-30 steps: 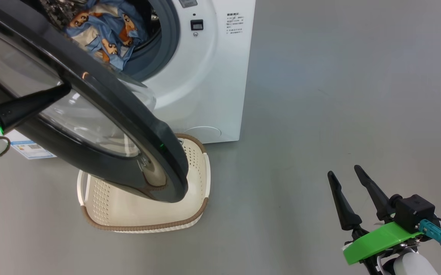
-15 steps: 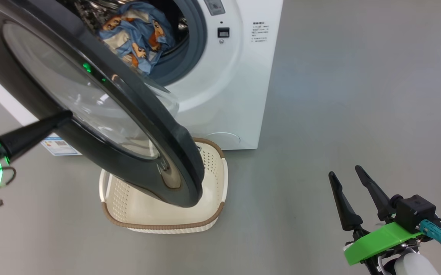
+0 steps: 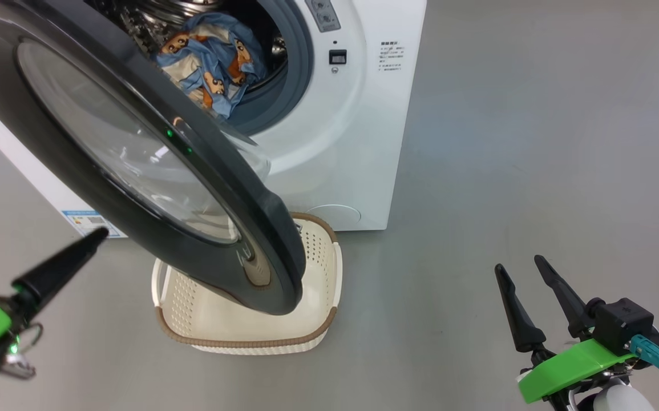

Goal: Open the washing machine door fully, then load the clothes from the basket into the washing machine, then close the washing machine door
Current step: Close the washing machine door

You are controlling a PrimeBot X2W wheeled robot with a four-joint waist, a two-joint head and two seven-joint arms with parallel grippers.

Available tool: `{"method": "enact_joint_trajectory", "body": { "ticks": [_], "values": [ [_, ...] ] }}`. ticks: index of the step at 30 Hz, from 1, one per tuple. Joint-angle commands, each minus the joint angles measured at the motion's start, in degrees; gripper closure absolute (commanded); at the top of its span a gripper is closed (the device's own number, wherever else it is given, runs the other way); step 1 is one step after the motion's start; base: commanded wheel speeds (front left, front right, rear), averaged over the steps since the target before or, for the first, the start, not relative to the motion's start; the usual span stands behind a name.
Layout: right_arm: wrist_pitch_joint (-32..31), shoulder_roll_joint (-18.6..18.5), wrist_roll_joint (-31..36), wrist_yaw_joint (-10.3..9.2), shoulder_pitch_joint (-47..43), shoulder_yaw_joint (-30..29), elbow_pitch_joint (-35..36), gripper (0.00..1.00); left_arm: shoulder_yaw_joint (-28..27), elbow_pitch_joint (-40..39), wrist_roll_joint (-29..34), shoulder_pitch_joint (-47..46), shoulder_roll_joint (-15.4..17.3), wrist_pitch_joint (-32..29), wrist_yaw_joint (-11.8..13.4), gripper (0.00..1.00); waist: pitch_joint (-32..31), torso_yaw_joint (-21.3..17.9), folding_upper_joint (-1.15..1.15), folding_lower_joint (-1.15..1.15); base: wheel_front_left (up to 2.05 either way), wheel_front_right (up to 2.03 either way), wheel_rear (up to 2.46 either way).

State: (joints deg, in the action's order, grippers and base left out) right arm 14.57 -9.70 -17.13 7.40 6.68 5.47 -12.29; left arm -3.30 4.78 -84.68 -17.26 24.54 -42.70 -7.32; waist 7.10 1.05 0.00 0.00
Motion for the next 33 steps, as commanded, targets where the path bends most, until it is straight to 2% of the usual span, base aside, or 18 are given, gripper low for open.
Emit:
{"method": "enact_joint_trajectory", "body": {
  "ticks": [1, 11, 17, 23, 24, 27, 30, 33],
  "values": [
    [0.4, -0.7, 0.2, 0.09, -0.8, 1.1, 1.3, 0.00, -2.7, -1.7, 0.7, 0.2, 2.1, 1.4, -0.2, 0.00, -0.1, -0.2, 0.00, 0.00, 0.00, 0.00, 0.00],
    [0.4, -0.9, 0.2, 0.09, -1.6, 0.4, 1.4, 0.00, -0.1, -0.1, 4.5, 7.5, 0.6, 16.5, -0.2, 0.00, -0.4, -0.5, 0.00, 0.00, 0.00, 0.00, 0.00],
    [0.4, -0.9, 0.3, 0.09, -1.8, 0.3, 1.3, 0.00, 4.3, 0.5, 6.7, 11.3, 0.6, 27.1, -0.2, 0.00, -0.8, -0.8, 0.00, 0.00, 0.00, 0.00, 0.00],
    [0.4, -1.2, 0.1, 0.09, -2.0, 0.1, 1.1, 0.00, 9.6, 1.3, 9.1, 13.9, 2.6, 38.7, -0.2, 0.00, -1.1, -1.1, 0.00, 0.00, 0.00, 0.00, 0.00],
    [0.4, -1.2, 0.1, 0.09, -2.0, 0.1, 1.1, 0.00, 9.6, 1.3, 9.1, 13.9, 2.6, 38.7, -0.2, 0.00, -1.1, -1.1, 0.00, 0.00, 0.00, 0.00, 0.00],
    [0.4, -1.3, 0.1, 0.09, -2.3, -0.1, 1.1, 0.00, 12.4, 2.0, 11.0, 14.6, 4.1, 45.6, -0.2, 0.00, -1.3, -1.3, 0.00, 0.00, 0.00, 0.00, 0.00],
    [0.4, -1.3, 0.1, 0.09, -2.4, -0.3, 1.1, 0.00, 15.6, 3.3, 13.8, 14.8, 6.1, 53.1, -0.2, 0.00, -1.4, -1.5, 0.00, 0.00, 0.00, 0.00, 0.00],
    [0.4, -1.3, 0.1, 0.09, -2.5, -0.5, 1.0, 0.00, 18.4, 5.4, 18.9, 14.5, 7.7, 57.0, -0.2, 0.00, -1.5, -1.6, 0.00, 0.00, 0.00, 0.00, 0.00]
  ]
}}
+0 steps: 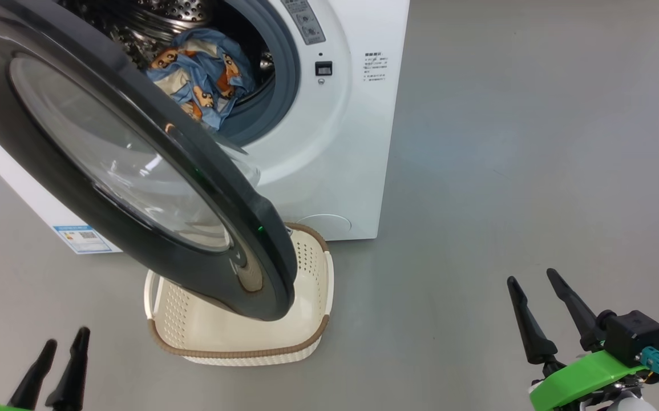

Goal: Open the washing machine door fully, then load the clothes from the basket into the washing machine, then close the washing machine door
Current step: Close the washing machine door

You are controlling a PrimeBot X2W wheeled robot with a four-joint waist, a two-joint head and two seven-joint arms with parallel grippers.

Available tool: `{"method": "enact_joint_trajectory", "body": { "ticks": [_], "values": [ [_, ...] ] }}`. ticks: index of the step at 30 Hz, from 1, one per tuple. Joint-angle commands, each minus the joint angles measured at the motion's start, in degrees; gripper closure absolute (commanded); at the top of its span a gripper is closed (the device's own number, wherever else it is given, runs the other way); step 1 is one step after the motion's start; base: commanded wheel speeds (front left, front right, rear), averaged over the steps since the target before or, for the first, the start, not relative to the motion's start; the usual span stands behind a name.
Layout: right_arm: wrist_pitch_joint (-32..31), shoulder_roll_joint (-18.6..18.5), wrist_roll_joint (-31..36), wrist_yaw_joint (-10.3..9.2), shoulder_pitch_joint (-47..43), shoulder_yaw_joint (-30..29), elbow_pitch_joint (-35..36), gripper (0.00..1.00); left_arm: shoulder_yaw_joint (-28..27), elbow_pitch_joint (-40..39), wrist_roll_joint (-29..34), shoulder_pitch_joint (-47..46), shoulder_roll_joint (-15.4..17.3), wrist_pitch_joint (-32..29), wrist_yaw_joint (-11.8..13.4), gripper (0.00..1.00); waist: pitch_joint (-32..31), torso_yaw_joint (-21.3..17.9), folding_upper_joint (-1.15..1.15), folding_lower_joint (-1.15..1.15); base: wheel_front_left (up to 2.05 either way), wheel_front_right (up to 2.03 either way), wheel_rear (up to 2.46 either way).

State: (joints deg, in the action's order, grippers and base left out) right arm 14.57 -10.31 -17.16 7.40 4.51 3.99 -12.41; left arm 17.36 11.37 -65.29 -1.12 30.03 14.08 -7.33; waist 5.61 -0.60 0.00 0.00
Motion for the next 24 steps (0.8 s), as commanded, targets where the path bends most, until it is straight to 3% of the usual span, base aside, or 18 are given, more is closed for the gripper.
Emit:
{"method": "enact_joint_trajectory", "body": {
  "ticks": [1, 7, 13, 24],
  "values": [
    [0.4, -0.7, 0.2, 0.09, -0.3, 0.8, 1.2, 0.00, -2.1, -0.1, 1.8, -1.8, 2.3, 0.7, -0.2, 0.00, 0.0, 0.0, 0.00, 0.00, 0.00, 0.00, 0.00],
    [0.4, -0.6, 0.2, 0.09, -0.5, 0.2, 1.4, 0.00, -10.7, -0.6, 17.4, -1.4, -4.0, 0.9, -0.2, 0.00, 0.1, 0.0, 0.00, 0.00, 0.00, 0.00, 0.00],
    [0.4, -0.6, 0.3, 0.09, -0.5, -0.2, 1.5, 0.00, -14.8, -2.9, 30.0, 0.7, -9.0, 0.9, -0.2, 0.00, 0.3, -0.1, 0.00, 0.00, 0.00, 0.00, 0.00],
    [0.4, -0.5, 0.4, 0.09, -0.2, -0.2, 1.3, 0.00, -16.6, -1.9, 35.1, 2.5, -13.5, 0.9, -0.2, 0.00, 0.4, -0.3, 0.00, 0.00, 0.00, 0.00, 0.00]
  ]
}}
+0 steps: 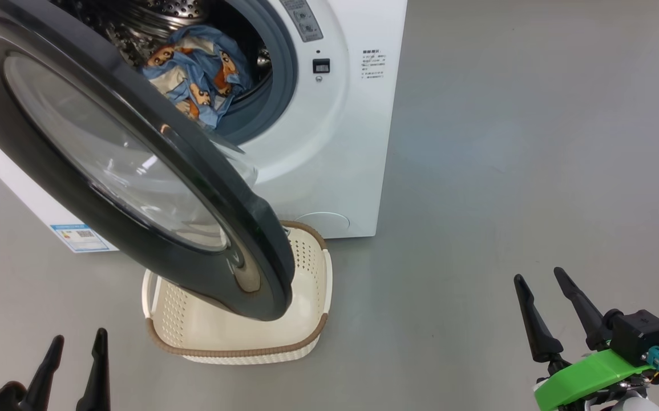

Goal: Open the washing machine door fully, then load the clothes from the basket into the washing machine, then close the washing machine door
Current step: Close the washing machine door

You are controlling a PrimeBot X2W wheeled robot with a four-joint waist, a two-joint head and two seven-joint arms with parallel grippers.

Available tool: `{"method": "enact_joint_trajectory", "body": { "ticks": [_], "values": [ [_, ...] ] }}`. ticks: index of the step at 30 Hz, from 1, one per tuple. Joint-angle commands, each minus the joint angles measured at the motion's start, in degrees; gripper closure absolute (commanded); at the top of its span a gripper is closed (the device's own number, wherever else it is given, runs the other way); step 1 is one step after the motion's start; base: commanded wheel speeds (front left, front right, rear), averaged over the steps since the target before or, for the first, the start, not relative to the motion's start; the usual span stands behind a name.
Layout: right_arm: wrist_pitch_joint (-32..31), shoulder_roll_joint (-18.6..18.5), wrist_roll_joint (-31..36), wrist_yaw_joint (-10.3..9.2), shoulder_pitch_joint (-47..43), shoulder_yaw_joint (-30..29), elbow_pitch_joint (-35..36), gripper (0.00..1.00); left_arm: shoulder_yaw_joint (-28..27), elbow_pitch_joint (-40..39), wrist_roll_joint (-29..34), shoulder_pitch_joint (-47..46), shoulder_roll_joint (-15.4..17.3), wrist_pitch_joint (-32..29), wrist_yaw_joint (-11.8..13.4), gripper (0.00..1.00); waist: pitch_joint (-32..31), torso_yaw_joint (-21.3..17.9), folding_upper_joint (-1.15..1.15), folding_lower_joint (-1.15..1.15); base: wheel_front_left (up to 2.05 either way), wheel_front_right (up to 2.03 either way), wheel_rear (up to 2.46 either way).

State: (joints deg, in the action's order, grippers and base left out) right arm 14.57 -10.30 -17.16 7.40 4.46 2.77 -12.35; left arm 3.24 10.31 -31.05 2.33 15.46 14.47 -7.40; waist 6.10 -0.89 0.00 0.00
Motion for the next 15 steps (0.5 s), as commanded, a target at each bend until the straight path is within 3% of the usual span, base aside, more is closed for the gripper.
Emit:
{"method": "enact_joint_trajectory", "body": {
  "ticks": [1, 15],
  "values": [
    [0.4, -0.5, 0.4, 0.09, -0.2, 1.0, 1.3, 0.00, -2.7, -0.8, 0.9, -0.9, 0.9, 0.5, -0.1, 0.00, -0.1, 0.1, 0.00, 0.00, 0.00, 0.00, 0.00],
    [0.4, -0.5, 0.5, 0.09, -0.4, 0.9, 1.3, 0.00, -2.9, -0.9, 2.5, -0.9, 0.1, 0.5, -0.1, 0.00, -0.6, 0.8, 0.00, 0.00, 0.00, 0.00, 0.00]
  ]
}}
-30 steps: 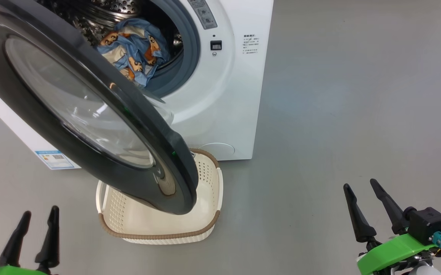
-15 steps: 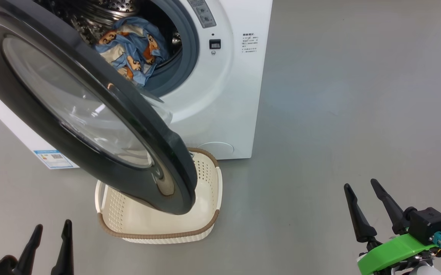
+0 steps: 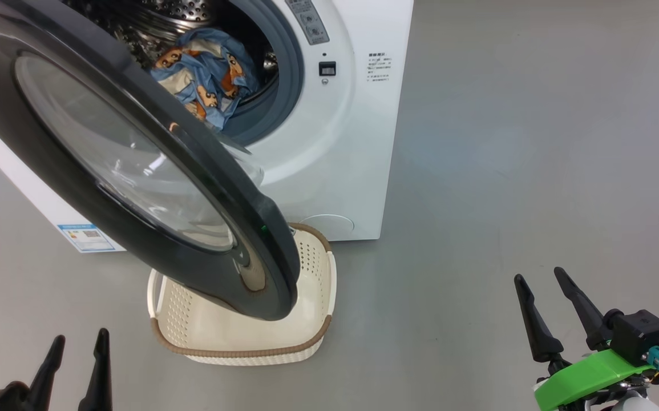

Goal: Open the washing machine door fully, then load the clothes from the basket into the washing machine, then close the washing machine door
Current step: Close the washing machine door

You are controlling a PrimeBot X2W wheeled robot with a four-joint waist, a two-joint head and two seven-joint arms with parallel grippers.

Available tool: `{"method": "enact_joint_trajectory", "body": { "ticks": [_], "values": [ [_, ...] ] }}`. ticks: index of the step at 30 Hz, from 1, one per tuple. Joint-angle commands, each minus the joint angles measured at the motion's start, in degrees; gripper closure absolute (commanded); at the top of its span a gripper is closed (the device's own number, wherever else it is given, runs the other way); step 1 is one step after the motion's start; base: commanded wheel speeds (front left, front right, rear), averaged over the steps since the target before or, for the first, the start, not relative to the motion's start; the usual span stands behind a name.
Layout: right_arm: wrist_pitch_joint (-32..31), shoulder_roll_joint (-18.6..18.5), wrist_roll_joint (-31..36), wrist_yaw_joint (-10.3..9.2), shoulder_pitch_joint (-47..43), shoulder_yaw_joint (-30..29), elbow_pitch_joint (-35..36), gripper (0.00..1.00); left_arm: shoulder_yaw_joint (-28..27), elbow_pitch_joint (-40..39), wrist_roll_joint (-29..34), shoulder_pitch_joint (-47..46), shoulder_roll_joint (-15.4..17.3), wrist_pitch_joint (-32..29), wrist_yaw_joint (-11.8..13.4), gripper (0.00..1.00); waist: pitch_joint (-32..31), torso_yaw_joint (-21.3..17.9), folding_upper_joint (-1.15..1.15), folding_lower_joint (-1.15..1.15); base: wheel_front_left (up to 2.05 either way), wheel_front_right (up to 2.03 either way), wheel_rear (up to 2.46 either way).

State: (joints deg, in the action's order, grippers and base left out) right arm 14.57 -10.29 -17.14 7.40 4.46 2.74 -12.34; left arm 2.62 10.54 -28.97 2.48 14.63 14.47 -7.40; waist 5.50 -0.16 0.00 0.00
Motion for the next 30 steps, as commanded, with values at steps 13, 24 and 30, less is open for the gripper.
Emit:
{"method": "enact_joint_trajectory", "body": {
  "ticks": [13, 24, 30],
  "values": [
    [0.4, 0.5, -0.3, 0.09, 1.2, 4.1, 0.3, 1.00, -0.9, -1.2, 0.1, -1.1, -0.2, 0.5, -0.1, 0.00, -1.1, 3.2, 0.00, 0.00, 0.00, 0.00, 0.00],
    [0.4, 3.6, -1.6, 0.09, 10.6, 9.6, 0.8, 1.00, 0.0, -2.0, 0.3, -1.2, -1.8, 0.5, -0.1, 0.00, -1.5, 8.4, 0.00, 0.00, 0.00, 0.00, 0.00],
    [0.4, 4.7, -1.5, 0.09, 16.3, 12.4, 6.7, 1.00, 0.1, -3.2, 0.8, -1.3, -2.5, 0.5, -0.1, 0.00, -1.6, 10.6, 0.00, 0.00, 0.00, 0.00, 0.00]
  ]
}}
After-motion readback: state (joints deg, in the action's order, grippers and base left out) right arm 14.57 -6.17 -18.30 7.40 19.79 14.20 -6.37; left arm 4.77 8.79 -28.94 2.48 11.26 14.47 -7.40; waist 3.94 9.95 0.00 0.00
